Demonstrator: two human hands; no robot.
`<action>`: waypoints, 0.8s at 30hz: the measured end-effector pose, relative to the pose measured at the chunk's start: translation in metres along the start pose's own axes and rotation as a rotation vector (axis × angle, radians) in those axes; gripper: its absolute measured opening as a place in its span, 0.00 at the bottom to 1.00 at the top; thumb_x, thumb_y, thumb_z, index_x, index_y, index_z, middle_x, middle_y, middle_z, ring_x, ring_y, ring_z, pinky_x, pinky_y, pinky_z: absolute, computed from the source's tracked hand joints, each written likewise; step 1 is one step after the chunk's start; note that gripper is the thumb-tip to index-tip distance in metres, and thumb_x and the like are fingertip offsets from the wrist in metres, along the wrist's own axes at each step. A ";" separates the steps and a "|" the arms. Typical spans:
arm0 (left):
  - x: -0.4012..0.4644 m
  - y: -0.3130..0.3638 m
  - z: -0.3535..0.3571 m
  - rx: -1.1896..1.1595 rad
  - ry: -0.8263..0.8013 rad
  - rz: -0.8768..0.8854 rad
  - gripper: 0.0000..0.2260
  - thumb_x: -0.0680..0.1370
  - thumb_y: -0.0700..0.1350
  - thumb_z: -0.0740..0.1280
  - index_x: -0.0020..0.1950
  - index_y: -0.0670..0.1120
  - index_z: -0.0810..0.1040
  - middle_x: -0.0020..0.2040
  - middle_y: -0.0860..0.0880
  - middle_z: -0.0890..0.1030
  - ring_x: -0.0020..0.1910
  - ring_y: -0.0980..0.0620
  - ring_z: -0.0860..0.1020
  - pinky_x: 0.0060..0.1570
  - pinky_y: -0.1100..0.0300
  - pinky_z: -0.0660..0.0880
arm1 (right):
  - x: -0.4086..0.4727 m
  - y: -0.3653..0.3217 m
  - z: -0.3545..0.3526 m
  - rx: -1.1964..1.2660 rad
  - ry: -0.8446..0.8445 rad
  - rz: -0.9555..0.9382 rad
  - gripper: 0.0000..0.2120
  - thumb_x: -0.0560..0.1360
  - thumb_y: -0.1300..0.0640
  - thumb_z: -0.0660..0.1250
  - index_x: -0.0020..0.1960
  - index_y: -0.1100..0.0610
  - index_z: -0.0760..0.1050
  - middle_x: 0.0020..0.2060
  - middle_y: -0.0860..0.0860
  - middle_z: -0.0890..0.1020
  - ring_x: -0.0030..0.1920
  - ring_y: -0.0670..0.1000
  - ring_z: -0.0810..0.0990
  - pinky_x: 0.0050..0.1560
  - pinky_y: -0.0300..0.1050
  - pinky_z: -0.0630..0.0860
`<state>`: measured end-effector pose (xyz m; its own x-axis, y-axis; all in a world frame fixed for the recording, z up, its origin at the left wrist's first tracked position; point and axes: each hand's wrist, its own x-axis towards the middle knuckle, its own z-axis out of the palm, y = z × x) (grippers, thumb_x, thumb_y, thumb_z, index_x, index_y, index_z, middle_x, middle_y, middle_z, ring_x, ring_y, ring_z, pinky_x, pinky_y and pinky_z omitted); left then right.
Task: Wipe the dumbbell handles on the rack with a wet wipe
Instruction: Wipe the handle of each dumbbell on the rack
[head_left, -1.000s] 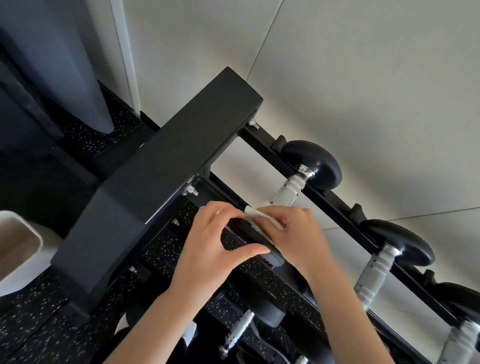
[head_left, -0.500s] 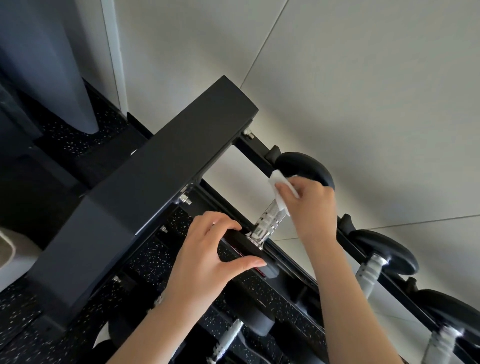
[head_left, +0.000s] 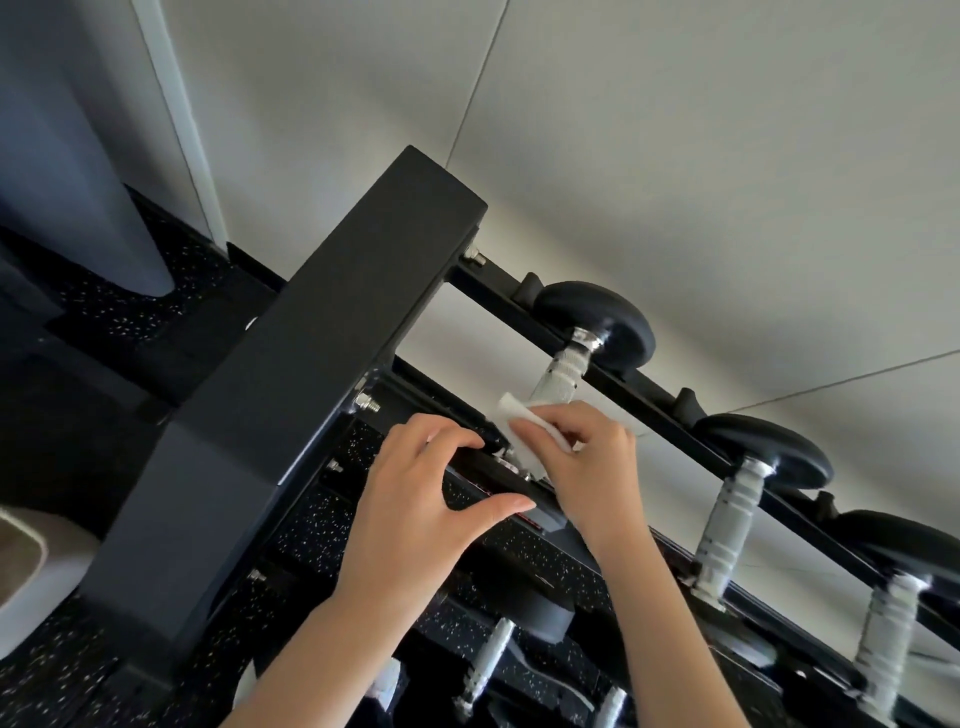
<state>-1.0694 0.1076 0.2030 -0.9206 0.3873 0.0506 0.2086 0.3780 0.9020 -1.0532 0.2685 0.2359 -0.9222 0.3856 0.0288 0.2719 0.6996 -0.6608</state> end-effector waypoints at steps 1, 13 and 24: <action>0.001 0.000 -0.002 0.011 -0.014 0.011 0.27 0.64 0.70 0.66 0.53 0.52 0.78 0.52 0.60 0.72 0.54 0.58 0.71 0.54 0.66 0.68 | -0.006 -0.001 -0.001 0.047 -0.037 0.030 0.03 0.71 0.57 0.71 0.44 0.53 0.83 0.40 0.45 0.83 0.41 0.39 0.78 0.41 0.26 0.70; 0.001 0.070 0.040 0.280 -0.093 0.431 0.23 0.73 0.64 0.62 0.54 0.46 0.78 0.51 0.51 0.77 0.54 0.51 0.74 0.56 0.56 0.68 | -0.065 0.031 -0.081 0.199 0.192 0.242 0.03 0.75 0.55 0.67 0.46 0.52 0.79 0.34 0.48 0.81 0.34 0.49 0.76 0.33 0.44 0.73; -0.052 0.099 0.161 0.234 -0.253 0.373 0.22 0.75 0.64 0.61 0.56 0.49 0.77 0.52 0.56 0.75 0.53 0.57 0.73 0.55 0.61 0.68 | -0.074 0.150 -0.151 0.106 0.397 0.263 0.02 0.74 0.58 0.68 0.46 0.53 0.78 0.42 0.47 0.77 0.41 0.41 0.74 0.41 0.31 0.70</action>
<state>-0.9479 0.2601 0.2210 -0.6662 0.7128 0.2191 0.6032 0.3423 0.7204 -0.9027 0.4362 0.2479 -0.6441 0.7553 0.1208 0.4333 0.4904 -0.7561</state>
